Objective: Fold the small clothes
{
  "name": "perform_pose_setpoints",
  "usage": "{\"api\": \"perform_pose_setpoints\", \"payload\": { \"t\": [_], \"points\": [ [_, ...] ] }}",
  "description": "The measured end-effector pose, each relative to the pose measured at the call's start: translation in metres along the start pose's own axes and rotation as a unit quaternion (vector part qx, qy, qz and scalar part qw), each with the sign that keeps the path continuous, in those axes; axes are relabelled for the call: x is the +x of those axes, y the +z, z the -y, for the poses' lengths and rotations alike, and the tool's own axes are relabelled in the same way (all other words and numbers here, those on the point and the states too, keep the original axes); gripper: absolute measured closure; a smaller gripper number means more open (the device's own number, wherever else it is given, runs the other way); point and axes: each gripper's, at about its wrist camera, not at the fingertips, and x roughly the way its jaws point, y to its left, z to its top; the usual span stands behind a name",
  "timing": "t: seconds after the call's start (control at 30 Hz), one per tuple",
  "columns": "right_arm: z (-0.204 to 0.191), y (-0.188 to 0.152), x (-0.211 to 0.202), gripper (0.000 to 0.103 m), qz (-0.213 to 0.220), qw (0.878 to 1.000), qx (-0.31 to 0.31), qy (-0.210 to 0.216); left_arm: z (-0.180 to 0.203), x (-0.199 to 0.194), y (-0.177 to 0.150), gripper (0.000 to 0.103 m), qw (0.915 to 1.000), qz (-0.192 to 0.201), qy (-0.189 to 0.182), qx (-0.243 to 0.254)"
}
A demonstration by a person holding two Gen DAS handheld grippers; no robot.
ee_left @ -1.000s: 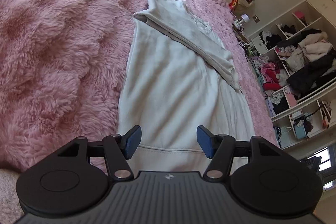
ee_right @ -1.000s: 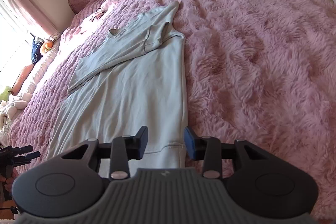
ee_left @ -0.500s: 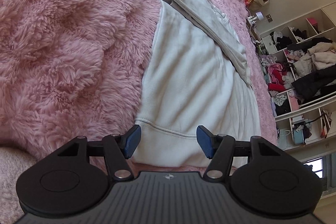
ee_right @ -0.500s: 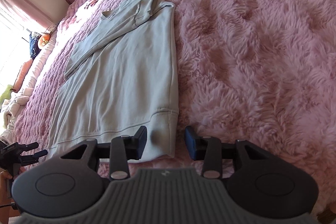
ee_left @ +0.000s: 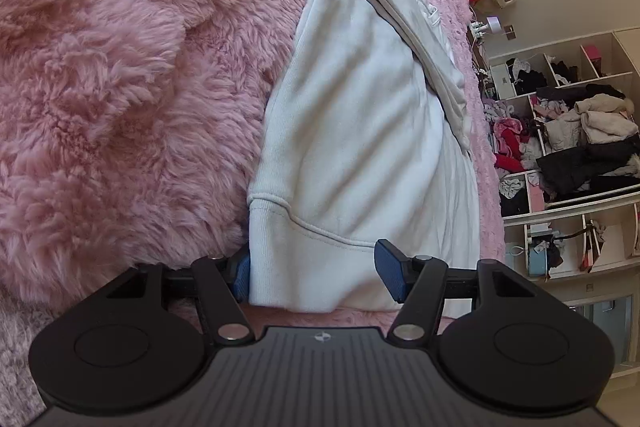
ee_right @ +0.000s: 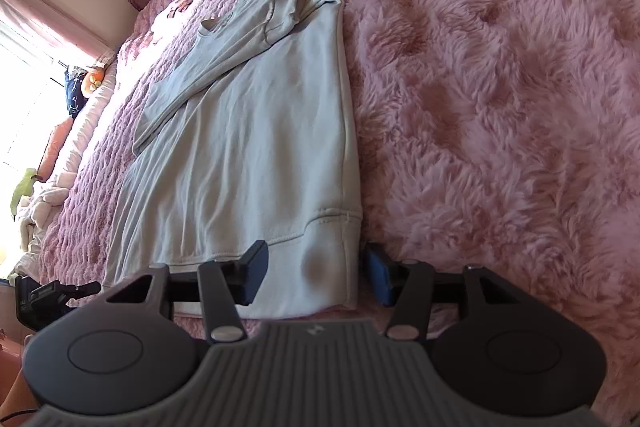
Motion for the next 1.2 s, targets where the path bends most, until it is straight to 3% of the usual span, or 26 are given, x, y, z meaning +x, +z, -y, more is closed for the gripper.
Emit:
{"api": "perform_pose_setpoints", "payload": {
  "t": [0.03, 0.1, 0.17, 0.23, 0.27, 0.33, 0.5, 0.67, 1.0, 1.2],
  "points": [
    [-0.001, 0.000, 0.001, 0.054, 0.000, 1.000, -0.002, -0.001, 0.001, 0.002, 0.000, 0.033, 1.0000, -0.002, -0.003, 0.000],
    [-0.002, 0.000, 0.001, 0.066, 0.003, 1.000, -0.007, 0.000, 0.002, 0.003, -0.001, 0.035, 1.0000, -0.002, -0.010, 0.000],
    [-0.003, 0.000, 0.001, 0.093, 0.004, 1.000, -0.013, -0.006, 0.002, 0.001, -0.002, 0.052, 0.9999, 0.001, -0.015, 0.003],
    [-0.002, 0.000, 0.000, 0.096, 0.001, 1.000, -0.016, -0.002, 0.004, 0.001, -0.005, 0.096, 0.9999, 0.000, -0.015, 0.007],
    [-0.002, 0.000, -0.001, 0.098, 0.003, 1.000, -0.012, 0.002, 0.004, 0.000, -0.007, 0.098, 0.9999, -0.001, -0.015, 0.009],
    [0.000, 0.002, -0.003, 0.098, 0.007, 1.000, 0.004, 0.016, 0.007, -0.003, -0.009, 0.098, 0.9995, 0.007, -0.028, 0.015],
    [-0.001, 0.010, -0.012, 0.099, 0.018, 0.997, 0.044, 0.067, 0.016, -0.015, 0.000, 0.098, 0.9932, 0.030, -0.112, -0.014],
    [-0.009, 0.031, -0.024, 0.099, 0.066, 0.986, 0.083, 0.128, 0.031, -0.020, 0.024, 0.098, 0.9833, 0.058, -0.172, -0.020],
    [-0.025, 0.113, -0.017, 0.100, 0.154, 0.962, 0.137, 0.177, 0.052, -0.013, 0.105, 0.098, 0.9681, 0.108, -0.225, -0.019],
    [-0.033, 0.181, 0.016, 0.100, 0.190, 0.952, 0.157, 0.180, 0.076, 0.001, 0.177, 0.098, 0.9683, 0.116, -0.221, 0.018]
  ]
}}
